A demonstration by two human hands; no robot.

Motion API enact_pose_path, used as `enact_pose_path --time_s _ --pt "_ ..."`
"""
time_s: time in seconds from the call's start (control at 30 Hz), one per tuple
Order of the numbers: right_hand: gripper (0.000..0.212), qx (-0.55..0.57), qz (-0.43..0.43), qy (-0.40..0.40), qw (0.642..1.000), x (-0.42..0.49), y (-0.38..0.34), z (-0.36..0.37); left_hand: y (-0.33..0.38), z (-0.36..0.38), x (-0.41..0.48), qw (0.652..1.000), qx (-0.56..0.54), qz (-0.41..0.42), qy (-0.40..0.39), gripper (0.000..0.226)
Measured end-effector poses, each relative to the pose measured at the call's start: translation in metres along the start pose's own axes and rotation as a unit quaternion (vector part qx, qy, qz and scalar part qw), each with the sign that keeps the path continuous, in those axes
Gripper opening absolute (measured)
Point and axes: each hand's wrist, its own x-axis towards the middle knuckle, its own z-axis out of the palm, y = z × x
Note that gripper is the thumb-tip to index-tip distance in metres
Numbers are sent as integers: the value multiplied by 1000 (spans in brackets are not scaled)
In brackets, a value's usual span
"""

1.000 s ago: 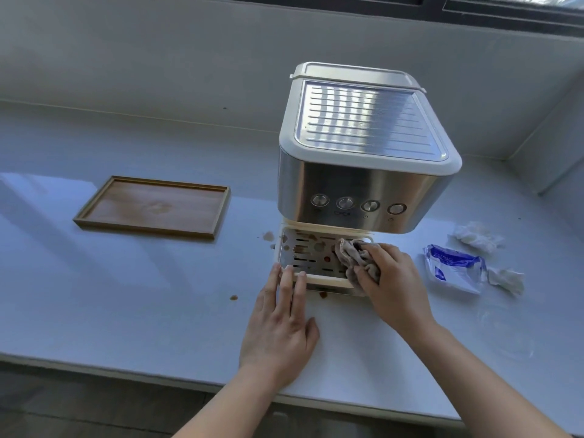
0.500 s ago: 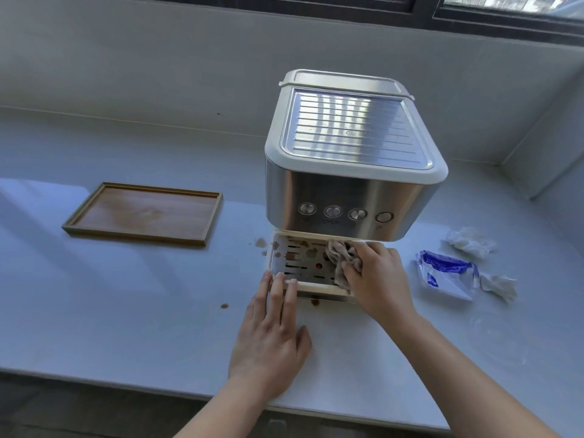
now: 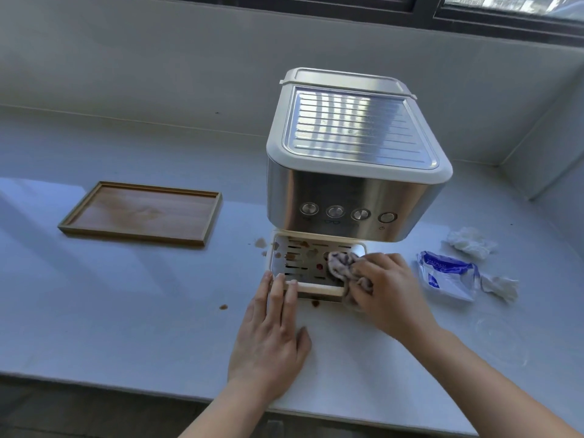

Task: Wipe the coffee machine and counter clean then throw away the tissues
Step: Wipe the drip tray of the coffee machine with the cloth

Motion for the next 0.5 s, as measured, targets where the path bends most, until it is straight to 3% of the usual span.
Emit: enact_pose_path --time_s 0.13,0.33,0.5 --pt "15 -11 85 28 996 31 -21 12 2 -1 -1 1000 1 -6 -3 75" --pt "18 -18 -34 5 999 6 -18 11 1 1 -1 1000 -13 -4 -4 76" --pt "10 -17 76 22 997 35 -24 16 1 0 0 1000 -14 -4 -2 73"
